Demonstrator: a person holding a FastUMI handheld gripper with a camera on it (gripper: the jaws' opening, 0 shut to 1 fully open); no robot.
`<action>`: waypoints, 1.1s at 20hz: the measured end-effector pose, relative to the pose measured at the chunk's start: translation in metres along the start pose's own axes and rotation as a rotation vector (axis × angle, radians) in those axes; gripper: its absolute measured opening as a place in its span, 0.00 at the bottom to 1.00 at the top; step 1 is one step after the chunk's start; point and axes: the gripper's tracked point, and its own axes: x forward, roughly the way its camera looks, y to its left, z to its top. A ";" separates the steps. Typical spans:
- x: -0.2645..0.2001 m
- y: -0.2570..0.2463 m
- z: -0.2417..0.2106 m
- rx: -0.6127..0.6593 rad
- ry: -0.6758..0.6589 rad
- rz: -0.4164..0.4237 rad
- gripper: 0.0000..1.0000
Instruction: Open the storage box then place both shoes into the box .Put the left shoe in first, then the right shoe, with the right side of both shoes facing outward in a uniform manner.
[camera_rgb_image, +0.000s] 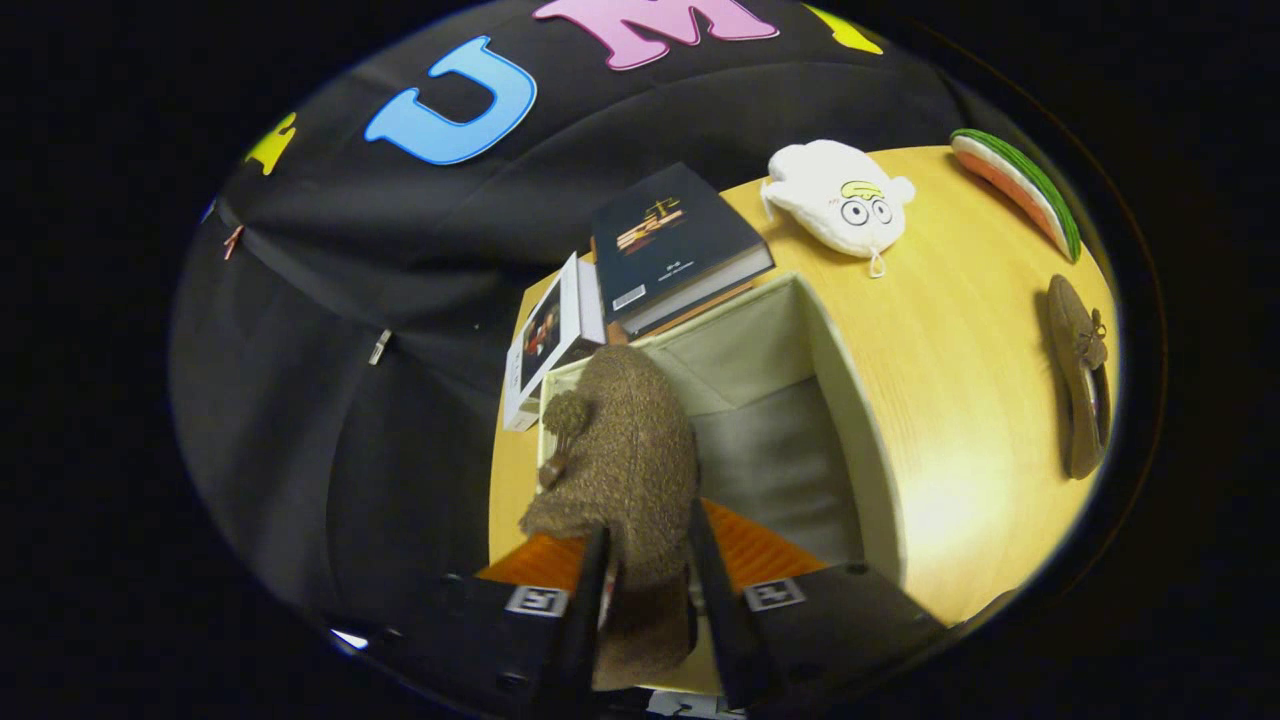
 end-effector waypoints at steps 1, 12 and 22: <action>-0.001 0.006 -0.002 -0.029 0.005 0.030 0.74; -0.112 -0.037 0.066 -0.415 -0.238 0.034 0.98; -0.181 -0.244 0.098 -0.421 -0.243 -0.187 0.98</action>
